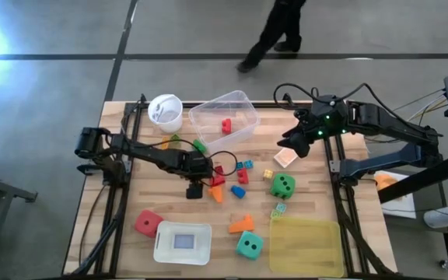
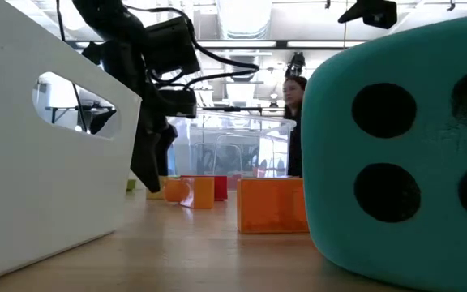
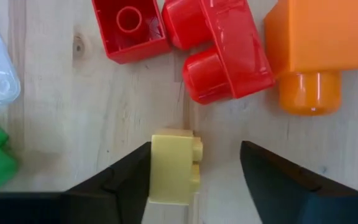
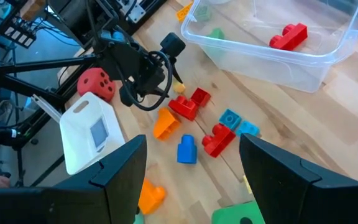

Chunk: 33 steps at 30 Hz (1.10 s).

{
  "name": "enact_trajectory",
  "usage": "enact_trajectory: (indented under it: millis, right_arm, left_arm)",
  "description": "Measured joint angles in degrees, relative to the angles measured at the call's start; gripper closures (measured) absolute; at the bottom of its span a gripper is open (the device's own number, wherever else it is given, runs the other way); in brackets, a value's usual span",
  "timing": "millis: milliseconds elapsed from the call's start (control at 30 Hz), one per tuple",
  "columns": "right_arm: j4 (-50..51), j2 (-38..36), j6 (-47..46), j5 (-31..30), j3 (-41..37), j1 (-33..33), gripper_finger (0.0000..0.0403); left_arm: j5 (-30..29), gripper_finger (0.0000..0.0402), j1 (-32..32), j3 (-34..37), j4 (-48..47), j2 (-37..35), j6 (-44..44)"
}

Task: Pick & Place Toys
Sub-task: Put the yellow game piece into the transparent bin

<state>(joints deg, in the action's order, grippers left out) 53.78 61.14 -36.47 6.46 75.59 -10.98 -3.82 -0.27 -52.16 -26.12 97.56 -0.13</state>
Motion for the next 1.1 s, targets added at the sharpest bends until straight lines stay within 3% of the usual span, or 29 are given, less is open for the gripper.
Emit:
enact_trajectory:
  millis: [367, 767, 1100]
  right_arm:
    - [0.0, 0.0, 0.0, 0.0, 0.0, 0.0, 0.0153]
    - [0.0, 0.0, 0.0, 0.0, 0.0, 0.0, 0.0153]
    - [-0.1, 0.0, 0.0, 0.0, 0.0, 0.0, 0.0153]
  left_arm:
    - [0.0, 0.0314, 0.0, 0.0, 0.2, -0.1, 0.1]
    - [0.6, 0.0313, 0.0, -2.0, -2.2, -1.0, -1.8]
    - [2.2, 0.0313, -0.7, -7.0, -9.7, -9.2, -3.9]
